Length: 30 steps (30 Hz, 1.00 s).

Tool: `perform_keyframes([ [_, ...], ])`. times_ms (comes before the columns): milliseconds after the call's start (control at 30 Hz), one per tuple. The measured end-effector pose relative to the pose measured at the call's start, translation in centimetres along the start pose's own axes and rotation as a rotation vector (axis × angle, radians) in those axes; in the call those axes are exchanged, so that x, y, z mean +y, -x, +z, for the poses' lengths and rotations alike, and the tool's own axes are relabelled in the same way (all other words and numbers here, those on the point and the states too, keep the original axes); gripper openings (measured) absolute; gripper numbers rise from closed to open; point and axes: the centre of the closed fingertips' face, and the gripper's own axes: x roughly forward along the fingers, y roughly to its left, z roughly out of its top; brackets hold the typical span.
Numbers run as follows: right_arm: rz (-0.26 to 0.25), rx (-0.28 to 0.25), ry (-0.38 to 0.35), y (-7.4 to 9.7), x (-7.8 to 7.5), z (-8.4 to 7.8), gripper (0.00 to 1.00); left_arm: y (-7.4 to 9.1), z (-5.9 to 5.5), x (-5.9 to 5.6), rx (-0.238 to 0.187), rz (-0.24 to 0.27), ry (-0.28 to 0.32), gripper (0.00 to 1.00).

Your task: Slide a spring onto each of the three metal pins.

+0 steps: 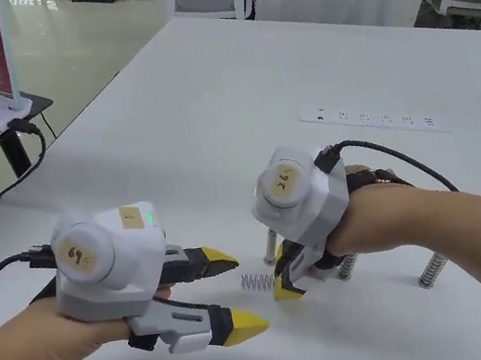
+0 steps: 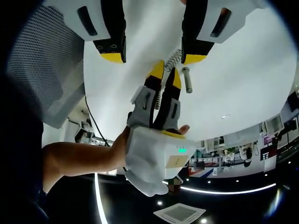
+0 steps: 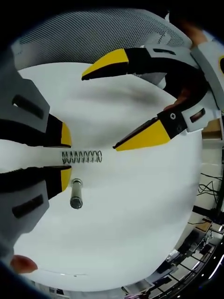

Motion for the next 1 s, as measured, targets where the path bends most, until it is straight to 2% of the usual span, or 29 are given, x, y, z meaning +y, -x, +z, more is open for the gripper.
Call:
perform_keyframes([
  [100, -0.005, 0.001, 0.021, 0.0, 0.0, 0.0, 0.08, 0.0, 0.0, 0.0, 0.003, -0.001, -0.002, 0.41],
  [500, -0.002, 0.003, 0.022, 0.8, 0.7, -0.1, 0.08, -0.1, -0.1, -0.1, 0.014, -0.005, -0.011, 0.41],
  [700, 0.006, 0.0, 0.026, 2.2, 1.3, -0.3, 0.08, -0.2, 0.0, -0.1, 0.02, -0.01, -0.023, 0.4],
  [1000, 0.01, 0.0, 0.041, 4.3, 2.5, -0.3, 0.08, -0.3, 0.6, -0.4, 0.045, -0.032, -0.074, 0.39],
])
